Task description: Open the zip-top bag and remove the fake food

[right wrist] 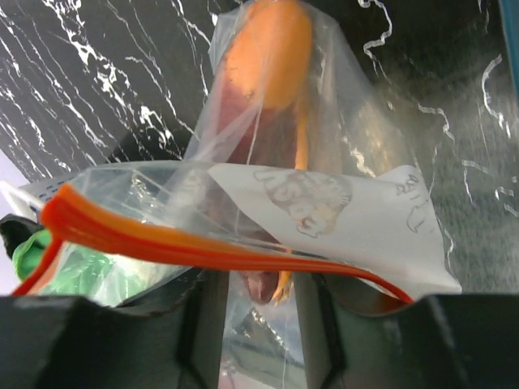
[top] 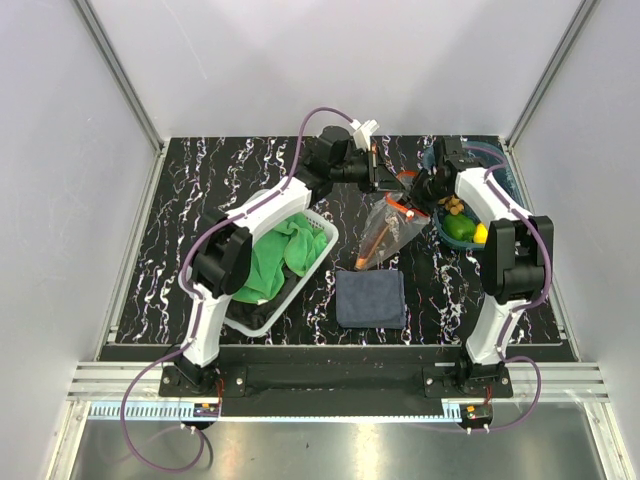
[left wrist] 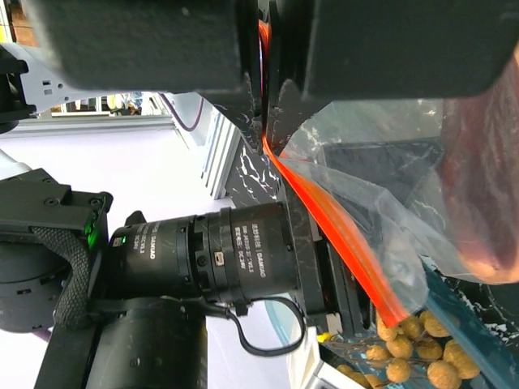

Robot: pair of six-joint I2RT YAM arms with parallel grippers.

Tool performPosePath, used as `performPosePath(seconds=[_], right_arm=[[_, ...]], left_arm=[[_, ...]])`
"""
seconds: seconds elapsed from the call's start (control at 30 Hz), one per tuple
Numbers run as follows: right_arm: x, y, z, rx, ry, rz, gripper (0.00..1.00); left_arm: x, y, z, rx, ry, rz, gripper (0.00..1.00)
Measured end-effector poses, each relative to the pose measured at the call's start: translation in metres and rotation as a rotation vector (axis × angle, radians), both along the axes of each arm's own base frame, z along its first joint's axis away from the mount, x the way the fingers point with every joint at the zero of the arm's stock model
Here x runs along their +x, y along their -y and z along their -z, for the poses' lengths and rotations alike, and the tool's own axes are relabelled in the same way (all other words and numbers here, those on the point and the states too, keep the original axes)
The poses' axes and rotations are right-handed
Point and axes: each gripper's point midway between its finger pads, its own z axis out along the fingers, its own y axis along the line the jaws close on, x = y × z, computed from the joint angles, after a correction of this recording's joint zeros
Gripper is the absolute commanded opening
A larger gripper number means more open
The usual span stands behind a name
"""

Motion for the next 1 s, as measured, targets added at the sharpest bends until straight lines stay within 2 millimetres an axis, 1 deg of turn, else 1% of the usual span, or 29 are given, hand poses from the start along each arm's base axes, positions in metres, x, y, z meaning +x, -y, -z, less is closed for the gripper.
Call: performPosePath(seconds=[0.13, 0.23, 0.27, 0.37, 0.43, 0.47, 0.57, 0.77, 0.87, 0.9, 0.93, 1.0], right_arm=[[0.008, -0.002, 0.006, 0.006, 0.005, -0.01, 0.53], [0.013, -0.004, 0.008, 0.013, 0.017, -0.016, 0.55], [0.015, -0.006, 0.009, 0.02, 0.019, -0.021, 0.59], [0.019, -0.01, 0.01, 0.042, 0.03, -0.037, 0.65], [0.021, -0.013, 0.009, 0.058, 0.04, -0.05, 0.68], [0.022, -0.014, 0.008, 0.066, 0.048, -0.056, 0.72], [0.028, -0.021, 0.003, 0.101, 0.094, -0.079, 0.77], [0.028, -0.025, 0.008, 0.131, 0.113, -0.095, 0.77], [0.032, -0.026, 0.009, 0.134, 0.117, -0.095, 0.75], [0.034, -0.026, 0.011, 0.132, 0.114, -0.094, 0.73], [0.036, -0.026, 0.013, 0.131, 0.11, -0.093, 0.69], [0.04, -0.025, 0.019, 0.122, 0.1, -0.09, 0.68]], left_arm=[[0.003, 0.002, 0.009, 0.005, -0.012, -0.001, 0.0], [0.004, 0.003, 0.014, 0.005, -0.016, -0.001, 0.0], [0.005, 0.004, 0.015, 0.005, -0.016, -0.002, 0.0], [0.006, 0.003, 0.018, 0.008, -0.02, -0.004, 0.0], [0.007, 0.003, 0.018, 0.008, -0.02, -0.006, 0.0], [0.007, 0.002, 0.017, 0.007, -0.018, -0.007, 0.0], [0.008, 0.002, 0.016, 0.004, -0.014, -0.008, 0.0], [0.009, 0.001, 0.016, 0.004, -0.016, -0.011, 0.0], [0.01, 0.002, 0.016, 0.001, -0.022, -0.016, 0.0], [0.01, 0.001, 0.016, 0.001, -0.022, -0.019, 0.0], [0.011, 0.001, 0.018, 0.003, -0.024, -0.025, 0.0], [0.013, 0.0, 0.021, 0.009, -0.028, -0.037, 0.0]])
